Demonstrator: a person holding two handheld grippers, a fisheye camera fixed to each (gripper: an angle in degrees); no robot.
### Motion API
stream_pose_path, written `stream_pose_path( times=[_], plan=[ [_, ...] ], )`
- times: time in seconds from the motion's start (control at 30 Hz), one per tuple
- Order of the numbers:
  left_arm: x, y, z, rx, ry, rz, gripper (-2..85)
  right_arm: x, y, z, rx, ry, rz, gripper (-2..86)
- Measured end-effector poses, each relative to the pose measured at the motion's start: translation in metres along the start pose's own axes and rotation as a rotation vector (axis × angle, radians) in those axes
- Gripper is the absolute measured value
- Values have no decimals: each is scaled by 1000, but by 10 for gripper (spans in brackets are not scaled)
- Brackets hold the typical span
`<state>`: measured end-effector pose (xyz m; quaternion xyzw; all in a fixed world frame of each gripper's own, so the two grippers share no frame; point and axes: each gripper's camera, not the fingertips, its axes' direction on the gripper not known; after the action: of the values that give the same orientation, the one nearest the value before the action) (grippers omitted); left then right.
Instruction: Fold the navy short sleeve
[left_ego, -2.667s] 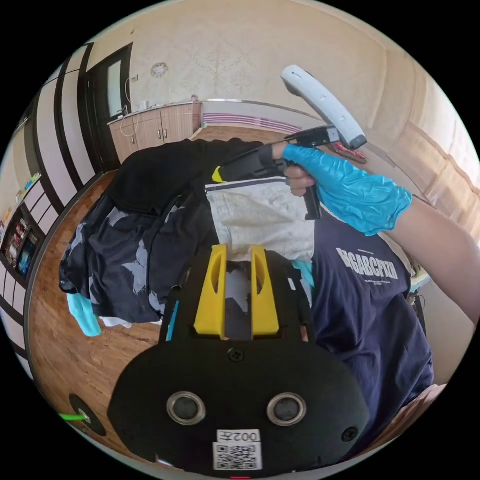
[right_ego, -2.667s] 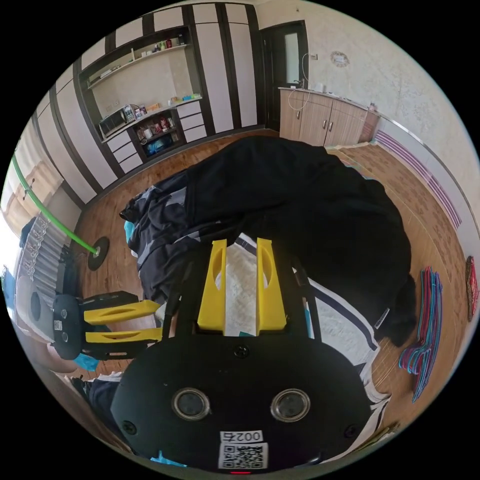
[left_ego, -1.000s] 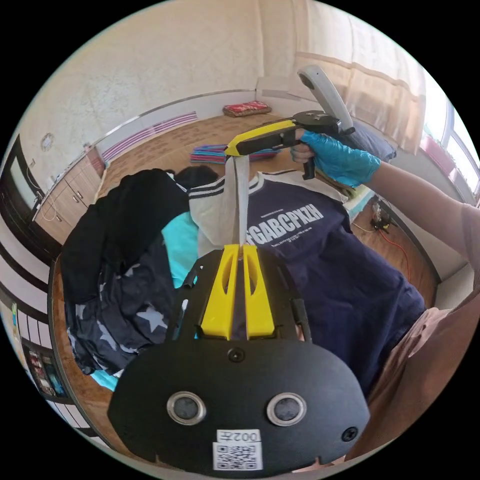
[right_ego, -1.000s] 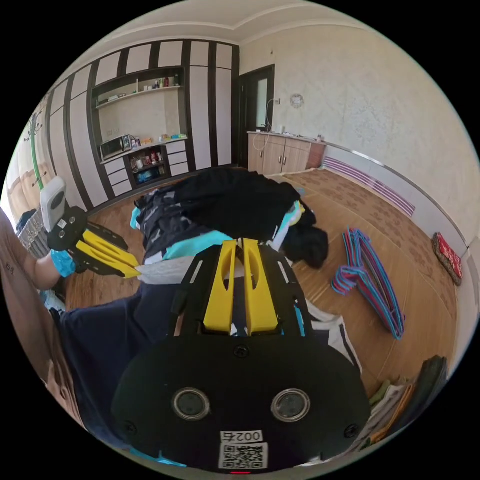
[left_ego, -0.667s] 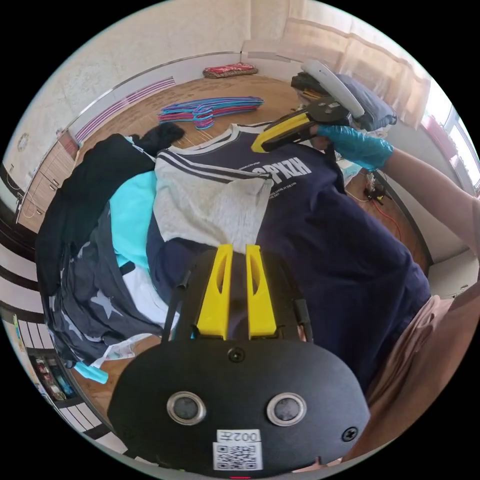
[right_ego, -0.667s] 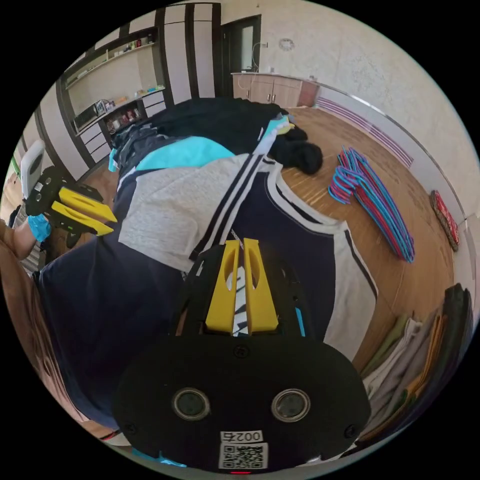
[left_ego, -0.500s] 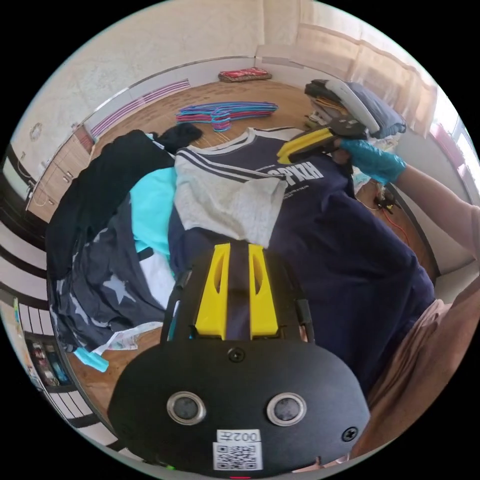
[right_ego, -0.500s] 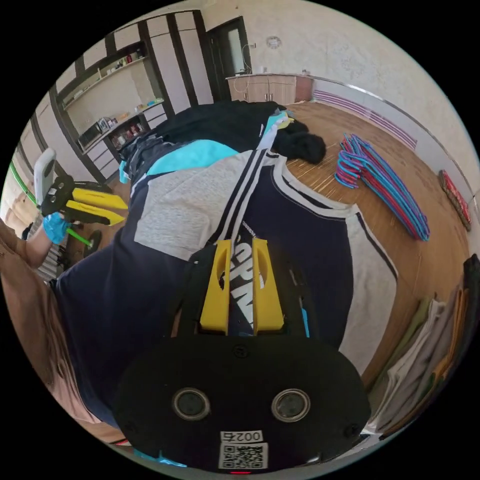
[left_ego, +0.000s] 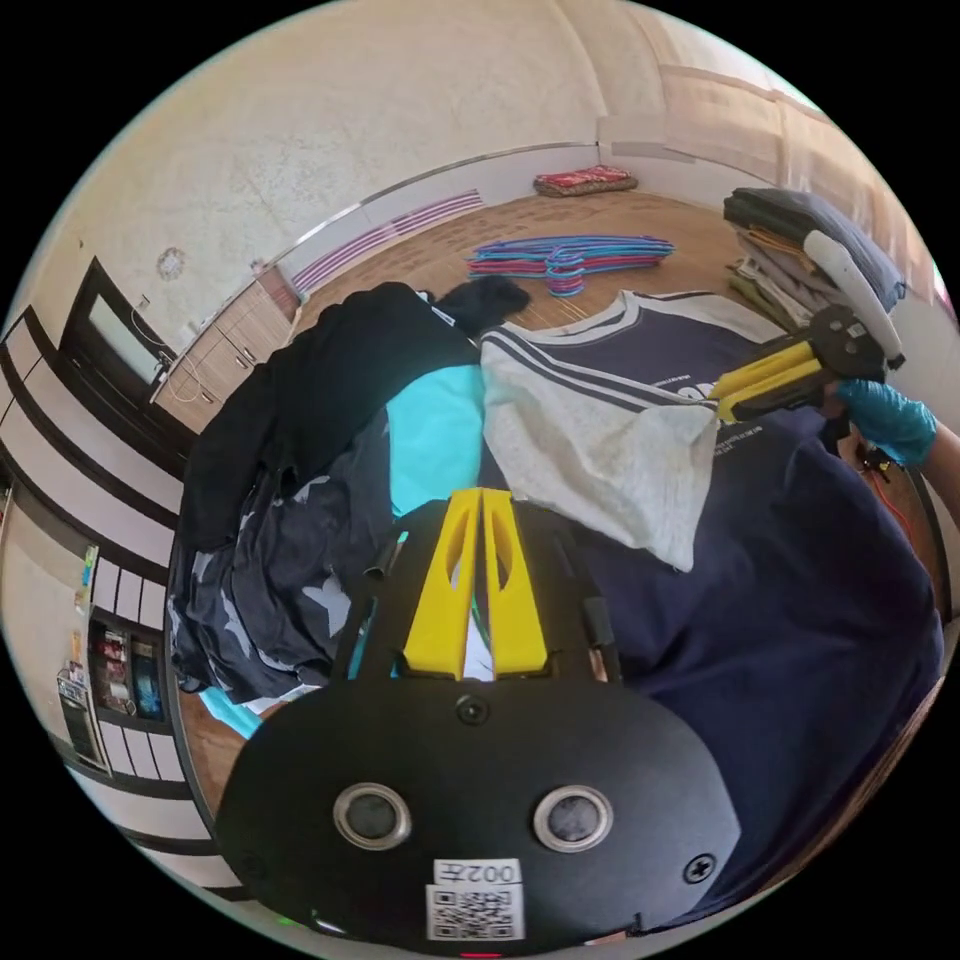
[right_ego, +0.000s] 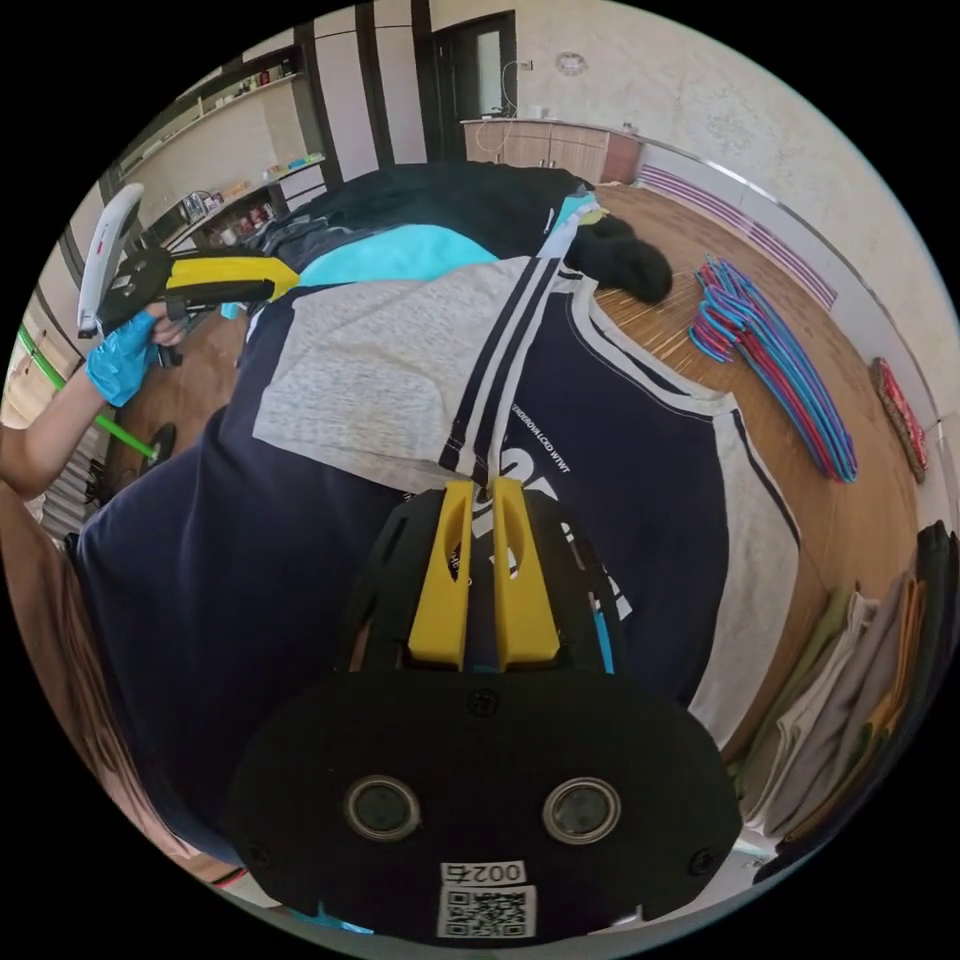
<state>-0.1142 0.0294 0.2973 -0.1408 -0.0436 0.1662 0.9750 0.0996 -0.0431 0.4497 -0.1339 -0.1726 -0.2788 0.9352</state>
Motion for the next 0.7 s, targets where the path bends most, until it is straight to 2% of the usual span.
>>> stream_pose_path(
  times=[0.07,0.17,0.4,0.57,0.7],
  plan=[
    [-5,4,-1,-2,-22,-20,-6,0,7,-5,22,12,5,5],
    [-14,10,-4,-7,53,-36,-7,2,16,-8,40,17,33,5],
    [-1,8,1,-14,184,137,28,7,26,2,-4,-47,82,58],
    [6,6,7,-23,135,207,27,3,31,1,1,-13,90,38],
    [-1,11,2,11,103,143,-4,-1,40,-11,56,40,92,20]
  ],
)
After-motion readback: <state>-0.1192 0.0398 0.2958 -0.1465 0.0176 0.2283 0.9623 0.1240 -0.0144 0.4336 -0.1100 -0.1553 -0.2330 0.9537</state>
